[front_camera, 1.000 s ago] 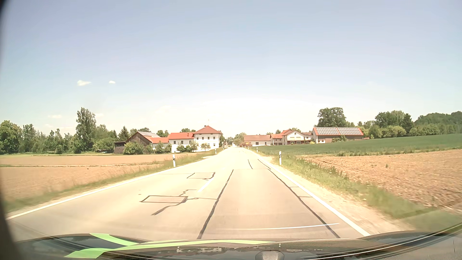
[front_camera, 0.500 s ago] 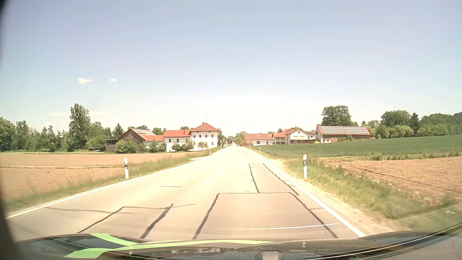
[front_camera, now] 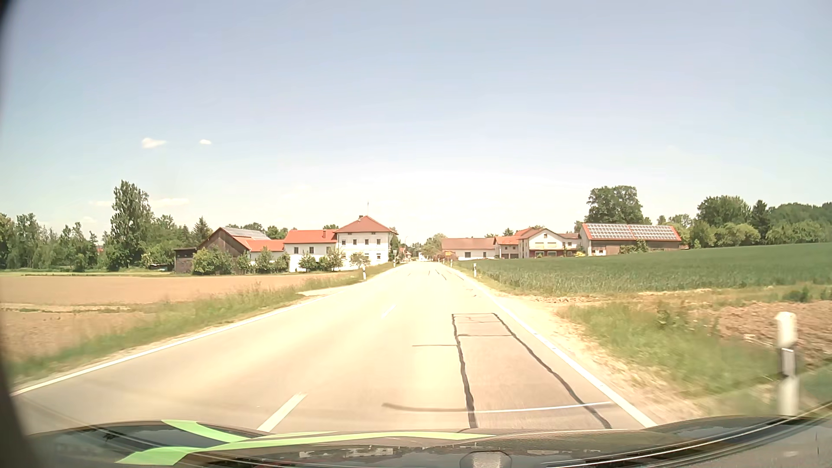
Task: Follow the waypoints while adhering to traffic rules and regulations
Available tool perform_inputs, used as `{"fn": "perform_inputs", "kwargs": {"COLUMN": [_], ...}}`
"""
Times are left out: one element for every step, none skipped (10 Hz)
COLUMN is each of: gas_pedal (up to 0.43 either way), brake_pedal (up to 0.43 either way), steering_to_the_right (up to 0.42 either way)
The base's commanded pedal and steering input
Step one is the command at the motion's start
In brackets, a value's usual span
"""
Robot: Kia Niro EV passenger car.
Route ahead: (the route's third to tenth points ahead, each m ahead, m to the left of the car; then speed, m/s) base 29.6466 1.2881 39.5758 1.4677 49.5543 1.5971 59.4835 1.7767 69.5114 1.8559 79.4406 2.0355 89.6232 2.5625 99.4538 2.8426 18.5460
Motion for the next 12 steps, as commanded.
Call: {"fn": "perform_inputs", "kwargs": {"gas_pedal": [0.169,0.169,0.169,0.177,0.189,0.197,0.197,0.197,0.189,0.157,0.15,0.138], "brake_pedal": [0.0,0.0,0.0,0.0,0.0,0.0,0.0,0.0,0.0,0.0,0.0,0.0], "steering_to_the_right": [-0.004,-0.004,-0.004,-0.004,-0.004,-0.004,-0.004,-0.004,-0.004,-0.004,-0.004,-0.004]}}
